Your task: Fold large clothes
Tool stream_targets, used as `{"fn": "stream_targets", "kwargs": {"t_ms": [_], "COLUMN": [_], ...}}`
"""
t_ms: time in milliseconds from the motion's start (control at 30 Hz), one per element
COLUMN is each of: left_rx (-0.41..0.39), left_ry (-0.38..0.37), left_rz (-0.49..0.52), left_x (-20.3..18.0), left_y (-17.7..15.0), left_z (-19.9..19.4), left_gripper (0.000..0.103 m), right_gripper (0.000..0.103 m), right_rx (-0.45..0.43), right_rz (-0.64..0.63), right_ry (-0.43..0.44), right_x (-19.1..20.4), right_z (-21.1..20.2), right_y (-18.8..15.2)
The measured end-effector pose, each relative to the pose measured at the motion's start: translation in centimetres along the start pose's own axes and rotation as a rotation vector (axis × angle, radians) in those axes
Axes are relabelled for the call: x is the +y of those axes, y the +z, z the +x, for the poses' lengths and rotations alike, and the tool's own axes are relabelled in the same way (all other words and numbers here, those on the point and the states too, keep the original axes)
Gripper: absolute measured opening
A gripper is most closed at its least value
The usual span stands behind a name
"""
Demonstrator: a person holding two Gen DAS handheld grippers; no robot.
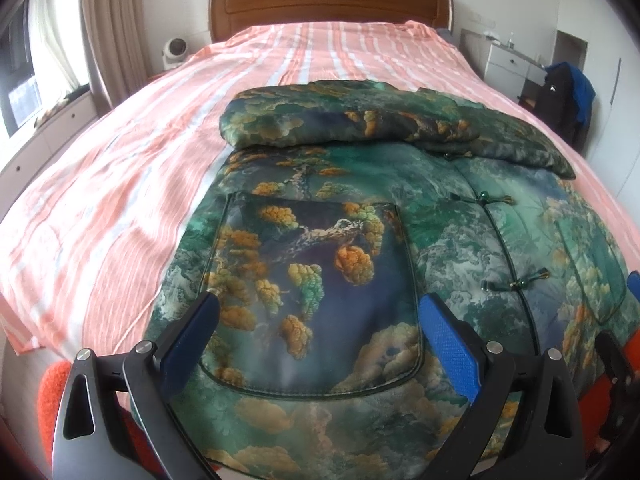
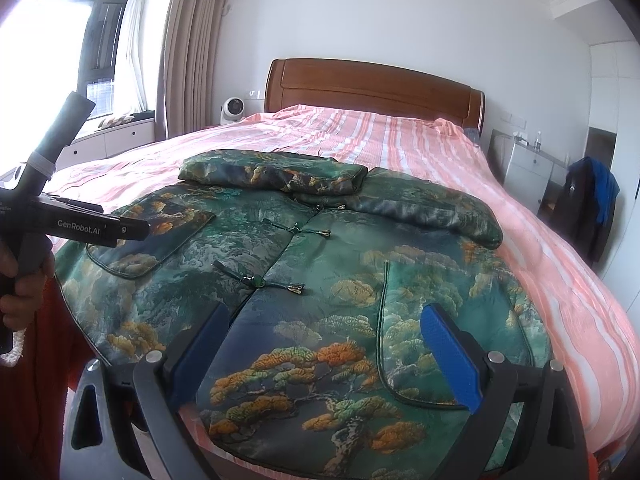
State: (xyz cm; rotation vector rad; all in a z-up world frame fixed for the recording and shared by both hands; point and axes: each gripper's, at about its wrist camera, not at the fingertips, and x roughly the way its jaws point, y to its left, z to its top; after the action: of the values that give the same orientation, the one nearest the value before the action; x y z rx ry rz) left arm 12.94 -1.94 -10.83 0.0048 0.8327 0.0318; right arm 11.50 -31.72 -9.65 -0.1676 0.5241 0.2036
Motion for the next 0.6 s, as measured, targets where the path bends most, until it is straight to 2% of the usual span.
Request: {"fn": "stream_targets", "kwargs": {"t_ms": [600], "left_rx": [0.006], "left_ry": [0.027], "left_rz": [0.002], "left_x": [0.14], "left_y": [-0.18], "left_z": [0.46], "left_gripper": [0.100], "right_gripper": [0.096], "right_rx": [-0.006], "right_rz": [-0.021], "right_ry": [0.005], "right_x": [0.36], "right_z": [0.05], "right_y": [-0.05]}}
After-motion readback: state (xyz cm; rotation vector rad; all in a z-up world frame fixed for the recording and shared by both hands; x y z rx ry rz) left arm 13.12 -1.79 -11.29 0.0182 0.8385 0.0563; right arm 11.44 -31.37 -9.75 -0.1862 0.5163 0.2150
